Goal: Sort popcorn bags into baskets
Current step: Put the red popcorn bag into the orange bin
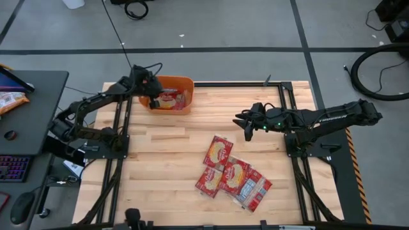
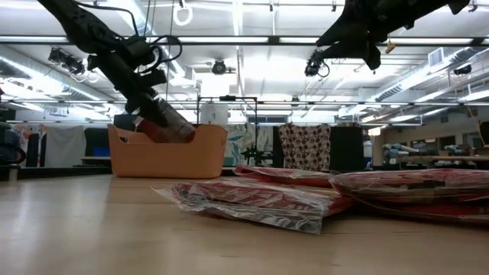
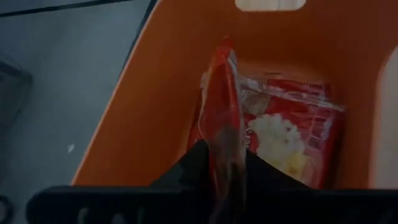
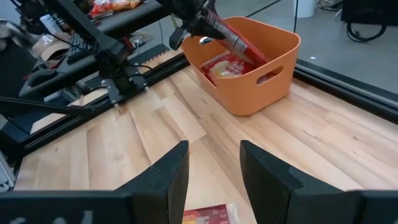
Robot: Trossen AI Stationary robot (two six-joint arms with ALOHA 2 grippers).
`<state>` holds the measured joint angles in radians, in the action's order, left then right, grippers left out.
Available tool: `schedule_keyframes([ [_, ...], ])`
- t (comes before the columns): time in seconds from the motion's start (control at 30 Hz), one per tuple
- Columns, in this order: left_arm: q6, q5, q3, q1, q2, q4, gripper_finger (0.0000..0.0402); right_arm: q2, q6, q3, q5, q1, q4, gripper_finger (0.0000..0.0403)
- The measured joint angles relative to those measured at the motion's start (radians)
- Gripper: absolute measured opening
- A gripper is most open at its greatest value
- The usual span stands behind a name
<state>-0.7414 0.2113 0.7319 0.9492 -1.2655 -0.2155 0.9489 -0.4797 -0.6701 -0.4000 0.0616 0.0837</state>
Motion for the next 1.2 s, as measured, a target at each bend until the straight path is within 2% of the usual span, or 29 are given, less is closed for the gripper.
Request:
schedule_keyframes([
  [0.17, 0.012, -0.098, 0.000, -0.012, 0.001, -0.005, 0.0105, 0.000, -0.027, 0.000, 0.000, 0.000, 0.000, 0.0148],
  [0.37, 0.121, -0.171, 0.001, -0.019, 0.032, -0.087, 0.0152, 0.000, -0.060, 0.000, 0.033, 0.000, 0.000, 0.0148],
  [0.53, 0.172, -0.288, 0.001, -0.055, 0.081, -0.183, 0.0162, 0.000, -0.052, 0.000, 0.060, 0.000, 0.000, 0.0148],
  [0.67, 0.279, -0.306, 0.001, -0.103, 0.143, -0.210, 0.0161, 0.000, -0.037, 0.000, 0.072, 0.000, 0.000, 0.0148],
  [0.8, 0.505, -0.247, 0.001, -0.167, 0.227, -0.187, 0.0160, 0.000, -0.019, 0.000, 0.125, 0.000, 0.002, 0.0148],
  [0.9, 0.695, -0.119, 0.002, -0.228, 0.273, -0.171, 0.0160, 0.003, -0.013, 0.000, 0.175, 0.000, 0.057, 0.0148],
  [1.0, 0.820, -0.021, 0.002, -0.302, 0.287, -0.155, 0.0160, 0.024, 0.020, 0.000, 0.226, 0.000, 0.150, 0.0148],
  [1.2, 1.073, 0.025, 0.002, -0.493, 0.284, -0.154, 0.0160, 0.127, 0.210, 0.000, 0.360, 0.003, 0.213, 0.0148],
])
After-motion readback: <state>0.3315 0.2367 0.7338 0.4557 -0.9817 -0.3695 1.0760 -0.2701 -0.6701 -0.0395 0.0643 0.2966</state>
